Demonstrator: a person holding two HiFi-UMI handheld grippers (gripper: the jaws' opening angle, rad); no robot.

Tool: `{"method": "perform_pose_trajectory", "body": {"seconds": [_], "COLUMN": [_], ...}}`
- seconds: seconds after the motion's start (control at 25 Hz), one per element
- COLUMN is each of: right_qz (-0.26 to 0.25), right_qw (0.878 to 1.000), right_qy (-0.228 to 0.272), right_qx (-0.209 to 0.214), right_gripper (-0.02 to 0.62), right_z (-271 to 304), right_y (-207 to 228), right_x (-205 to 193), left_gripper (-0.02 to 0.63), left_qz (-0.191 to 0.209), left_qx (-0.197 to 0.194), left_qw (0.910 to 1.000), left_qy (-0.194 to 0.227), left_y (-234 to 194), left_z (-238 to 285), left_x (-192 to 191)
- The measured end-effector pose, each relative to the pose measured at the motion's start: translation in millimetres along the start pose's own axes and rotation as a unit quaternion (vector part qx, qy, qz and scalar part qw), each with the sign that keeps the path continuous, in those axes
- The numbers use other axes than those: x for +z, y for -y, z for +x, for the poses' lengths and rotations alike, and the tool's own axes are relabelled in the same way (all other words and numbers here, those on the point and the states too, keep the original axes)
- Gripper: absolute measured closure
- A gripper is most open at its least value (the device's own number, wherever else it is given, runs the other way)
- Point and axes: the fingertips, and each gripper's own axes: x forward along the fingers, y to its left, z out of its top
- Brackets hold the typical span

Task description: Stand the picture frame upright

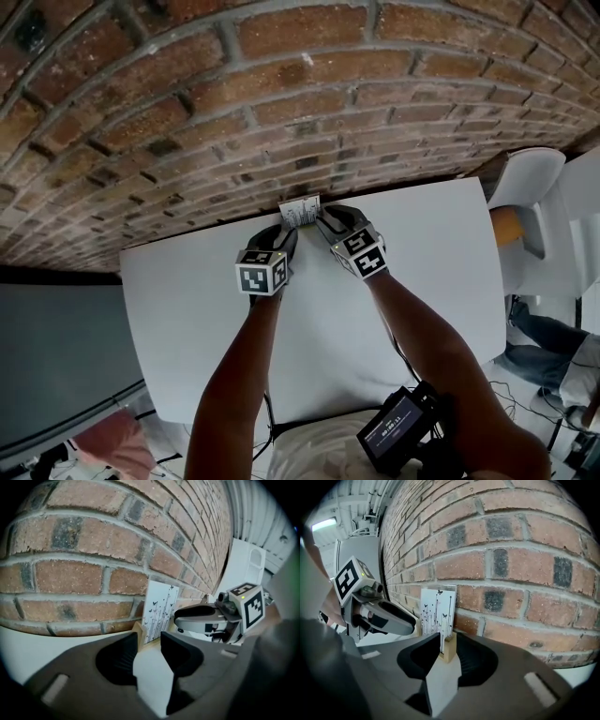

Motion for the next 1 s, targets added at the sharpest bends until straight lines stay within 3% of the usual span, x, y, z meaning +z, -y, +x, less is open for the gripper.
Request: {"method": "perform_pose_trajectory", "body": {"seconds": [0.28,0.44,0.76,1.0], "right_qz": [0.039,0.041,0.053,0.052], "right_qw": [0.999,0.999,0.997,0.996], "right_qy": [0.026,0.036,0.058,0.069], "right_qx": [0.004,0.003,0.007,0.013], "right_gripper": [0.536,0.586,0.588,0.588], "right_z": [-30,-50,-108,-155], "right_y": [-15,-31,-74,-104], "right_x": [2,2,4,0], "left_gripper": [0.453,0.488,0.561,0.604], "left_qz": [0.004,0.007,0.030,0.018], "left_qx": [-0.009,-0.017,-0.020,-0.028], "left_qw": [0.9999,0.9996,0.9988,0.9974], "left_qy": [0.007,0.022,0.035,0.064], "left_y": [19,33,58,82], "left_z": [-30,-56,-116,-162], "left_x": [-13,-20,-56,-67]}}
